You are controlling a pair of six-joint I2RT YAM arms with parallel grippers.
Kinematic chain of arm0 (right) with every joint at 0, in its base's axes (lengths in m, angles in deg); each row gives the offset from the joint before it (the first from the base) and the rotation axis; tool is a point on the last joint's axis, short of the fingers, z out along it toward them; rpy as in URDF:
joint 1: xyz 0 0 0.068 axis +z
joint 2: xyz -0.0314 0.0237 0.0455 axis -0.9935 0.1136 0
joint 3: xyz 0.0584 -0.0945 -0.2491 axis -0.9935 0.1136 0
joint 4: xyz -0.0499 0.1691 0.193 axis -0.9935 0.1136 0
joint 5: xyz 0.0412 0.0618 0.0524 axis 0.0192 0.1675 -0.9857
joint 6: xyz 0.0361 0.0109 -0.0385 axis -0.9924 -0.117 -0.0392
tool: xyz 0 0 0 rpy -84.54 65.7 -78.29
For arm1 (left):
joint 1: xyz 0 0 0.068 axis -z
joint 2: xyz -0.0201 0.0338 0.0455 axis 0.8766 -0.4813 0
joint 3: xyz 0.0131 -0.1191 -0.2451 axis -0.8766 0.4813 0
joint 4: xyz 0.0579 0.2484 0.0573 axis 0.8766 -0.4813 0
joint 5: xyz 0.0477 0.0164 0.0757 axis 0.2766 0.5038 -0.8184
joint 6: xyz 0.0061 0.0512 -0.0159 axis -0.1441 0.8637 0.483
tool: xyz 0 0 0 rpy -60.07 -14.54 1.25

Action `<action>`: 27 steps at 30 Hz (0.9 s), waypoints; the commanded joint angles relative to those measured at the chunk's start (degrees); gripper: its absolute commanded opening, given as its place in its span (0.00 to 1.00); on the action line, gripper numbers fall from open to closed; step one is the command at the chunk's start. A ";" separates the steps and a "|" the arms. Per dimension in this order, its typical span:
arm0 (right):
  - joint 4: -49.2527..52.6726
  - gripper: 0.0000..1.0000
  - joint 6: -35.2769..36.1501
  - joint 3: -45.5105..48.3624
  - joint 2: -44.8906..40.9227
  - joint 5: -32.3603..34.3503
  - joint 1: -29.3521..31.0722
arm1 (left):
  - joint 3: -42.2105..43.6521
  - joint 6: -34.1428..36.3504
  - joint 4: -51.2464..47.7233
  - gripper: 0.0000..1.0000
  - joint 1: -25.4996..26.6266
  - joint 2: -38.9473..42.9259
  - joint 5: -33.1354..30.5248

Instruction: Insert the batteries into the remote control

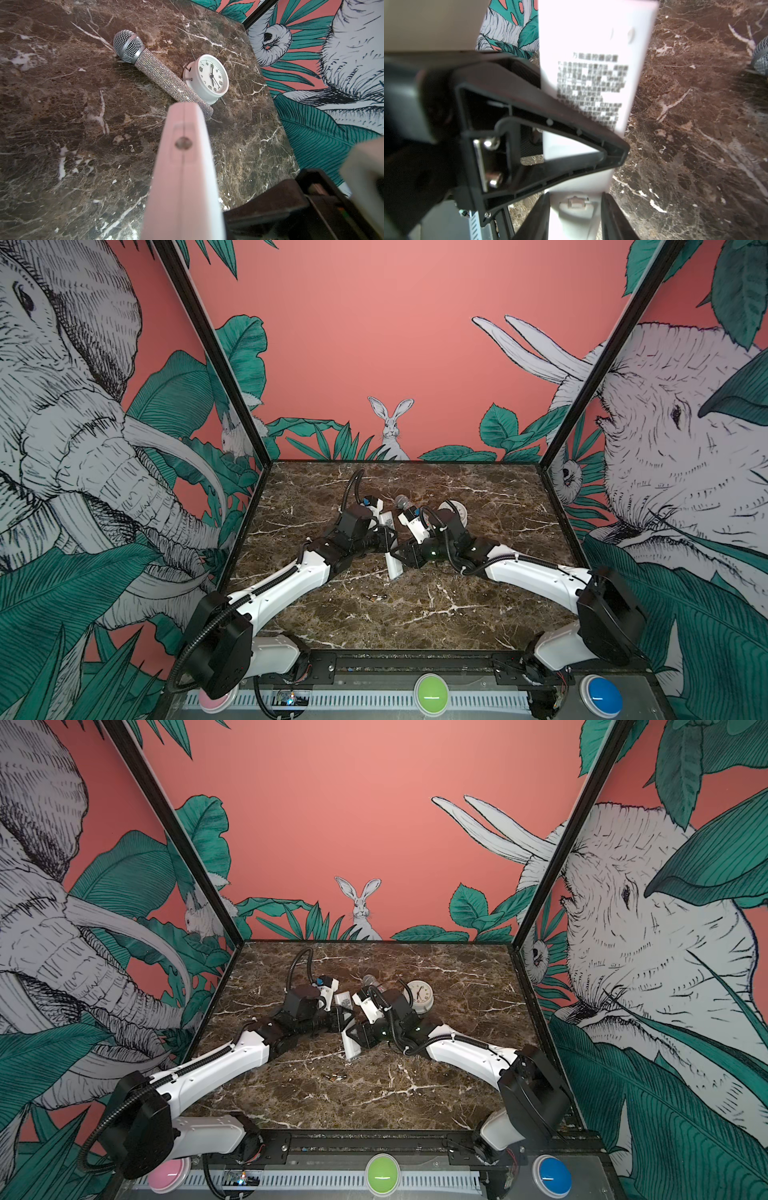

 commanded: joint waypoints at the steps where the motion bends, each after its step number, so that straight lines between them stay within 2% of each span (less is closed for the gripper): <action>1: -1.30 0.38 0.06 -0.76 1.02 -0.12 0.09 | -1.05 -0.27 2.94 0.00 0.34 0.82 1.78; 27: -1.54 0.27 -0.28 0.35 -0.57 -0.84 0.13 | -0.69 -0.34 2.63 0.00 0.34 1.18 0.73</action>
